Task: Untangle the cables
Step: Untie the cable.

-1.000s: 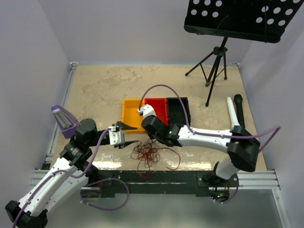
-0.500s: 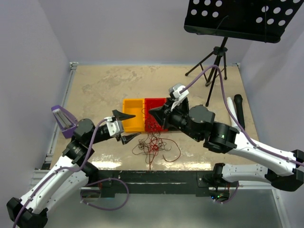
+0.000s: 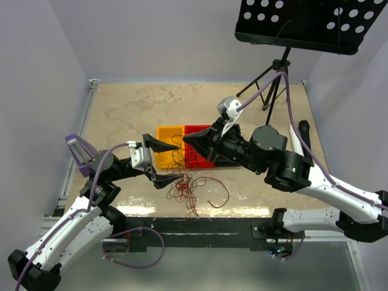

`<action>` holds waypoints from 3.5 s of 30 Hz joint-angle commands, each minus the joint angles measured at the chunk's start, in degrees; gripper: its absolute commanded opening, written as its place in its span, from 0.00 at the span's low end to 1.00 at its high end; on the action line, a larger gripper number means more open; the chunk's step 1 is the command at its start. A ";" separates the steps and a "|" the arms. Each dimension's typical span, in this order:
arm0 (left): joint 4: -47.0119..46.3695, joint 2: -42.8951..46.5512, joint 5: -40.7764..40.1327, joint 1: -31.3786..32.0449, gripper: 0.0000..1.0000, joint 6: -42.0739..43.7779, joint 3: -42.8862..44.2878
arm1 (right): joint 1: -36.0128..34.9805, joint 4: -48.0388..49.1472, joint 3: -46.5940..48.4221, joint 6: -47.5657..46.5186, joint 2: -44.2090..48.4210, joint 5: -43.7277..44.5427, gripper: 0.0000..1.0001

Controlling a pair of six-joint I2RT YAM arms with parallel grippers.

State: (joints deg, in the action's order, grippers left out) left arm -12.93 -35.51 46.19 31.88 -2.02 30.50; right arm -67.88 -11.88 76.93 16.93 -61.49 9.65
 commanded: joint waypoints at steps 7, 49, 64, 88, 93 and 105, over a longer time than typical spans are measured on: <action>-7.80 0.35 -4.82 -0.85 1.00 -15.89 7.47 | -0.50 1.77 -0.64 -1.28 -2.05 -4.55 0.00; -7.65 1.58 7.32 -0.24 0.19 -0.89 -10.64 | -4.72 7.22 28.28 -11.12 -8.03 11.00 0.00; 0.98 2.81 7.77 -0.15 0.19 10.37 -11.69 | -4.72 5.90 35.84 -14.73 -7.06 15.04 0.00; 0.54 2.46 7.59 -0.06 0.20 10.63 -11.69 | -4.72 17.16 41.02 -33.01 -3.28 37.98 0.00; 0.71 2.55 7.51 -0.06 0.20 10.90 -11.60 | -4.72 16.63 40.93 -33.10 -3.81 38.07 0.00; -7.98 2.37 6.19 -0.06 0.65 2.56 -11.78 | -4.72 9.59 50.34 -26.69 -10.66 28.59 0.00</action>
State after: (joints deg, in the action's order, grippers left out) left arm -14.22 -33.26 52.62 31.59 4.84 18.96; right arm -72.38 0.19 123.81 -11.92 -70.46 42.50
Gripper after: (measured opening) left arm 0.564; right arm 0.011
